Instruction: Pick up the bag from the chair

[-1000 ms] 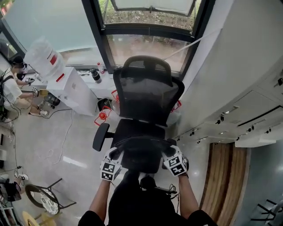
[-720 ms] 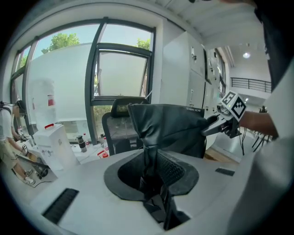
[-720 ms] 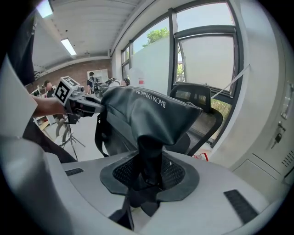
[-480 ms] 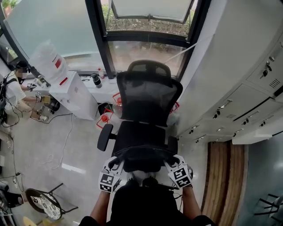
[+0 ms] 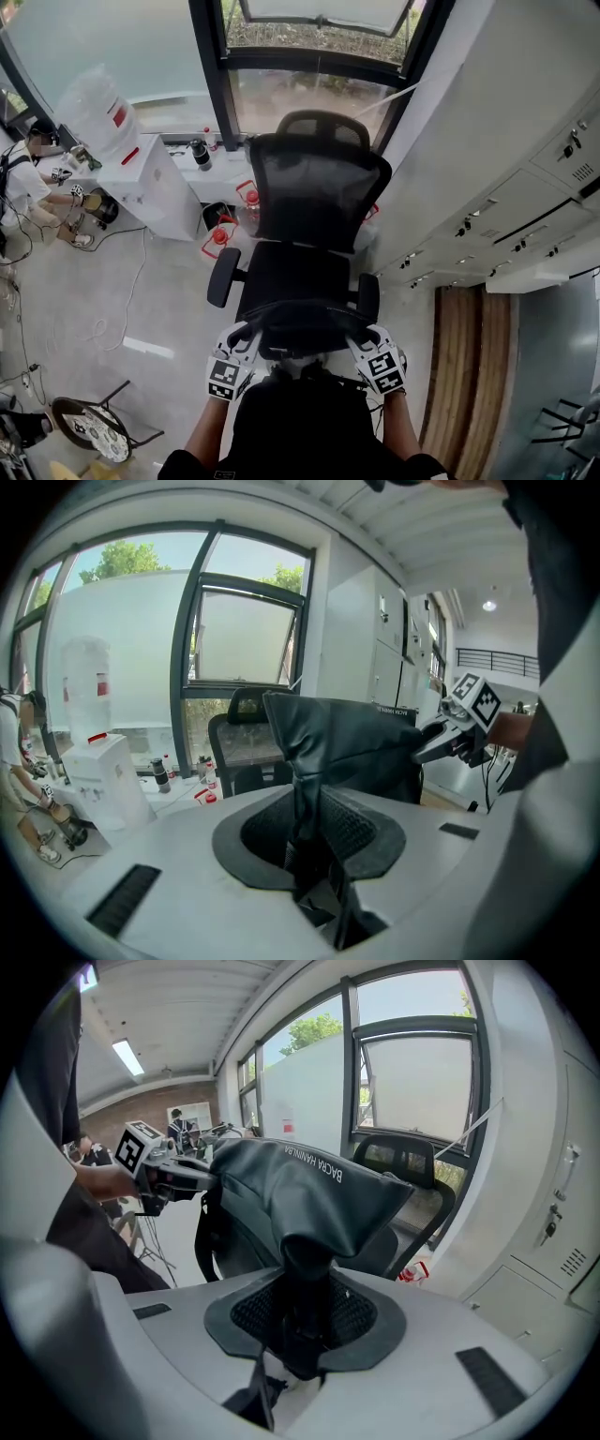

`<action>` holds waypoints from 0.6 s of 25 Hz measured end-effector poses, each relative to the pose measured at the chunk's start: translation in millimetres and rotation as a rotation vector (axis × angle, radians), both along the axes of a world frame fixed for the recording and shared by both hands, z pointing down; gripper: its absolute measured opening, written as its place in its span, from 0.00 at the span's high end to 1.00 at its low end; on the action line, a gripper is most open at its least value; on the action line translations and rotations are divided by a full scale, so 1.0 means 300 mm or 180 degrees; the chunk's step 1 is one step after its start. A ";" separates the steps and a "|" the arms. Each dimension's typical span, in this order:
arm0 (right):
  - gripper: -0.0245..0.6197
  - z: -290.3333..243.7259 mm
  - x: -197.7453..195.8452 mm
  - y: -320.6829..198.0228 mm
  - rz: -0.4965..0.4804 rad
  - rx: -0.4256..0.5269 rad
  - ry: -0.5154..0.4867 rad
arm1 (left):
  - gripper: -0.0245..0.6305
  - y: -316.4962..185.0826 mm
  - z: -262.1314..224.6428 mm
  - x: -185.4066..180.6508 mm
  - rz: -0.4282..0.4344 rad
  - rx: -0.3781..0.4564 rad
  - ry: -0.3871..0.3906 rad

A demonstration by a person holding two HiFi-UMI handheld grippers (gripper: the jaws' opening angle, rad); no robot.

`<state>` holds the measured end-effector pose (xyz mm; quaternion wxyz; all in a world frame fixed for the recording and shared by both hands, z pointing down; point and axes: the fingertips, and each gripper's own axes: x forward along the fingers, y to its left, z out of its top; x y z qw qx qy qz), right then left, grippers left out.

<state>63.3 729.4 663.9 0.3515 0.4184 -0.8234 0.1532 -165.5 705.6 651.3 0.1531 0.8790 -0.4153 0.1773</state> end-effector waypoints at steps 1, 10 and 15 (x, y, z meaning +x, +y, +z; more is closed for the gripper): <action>0.80 0.003 -0.007 -0.001 0.0006 -0.0012 -0.0004 | 0.85 -0.004 0.001 -0.005 0.0009 0.0000 -0.0007; 0.80 0.037 -0.033 -0.015 -0.0044 -0.0086 0.0002 | 0.85 -0.027 0.032 -0.021 -0.0010 -0.0080 -0.0036; 0.80 0.036 -0.026 -0.036 -0.0047 -0.0071 0.0039 | 0.85 -0.037 0.035 -0.015 0.0001 -0.0086 -0.0017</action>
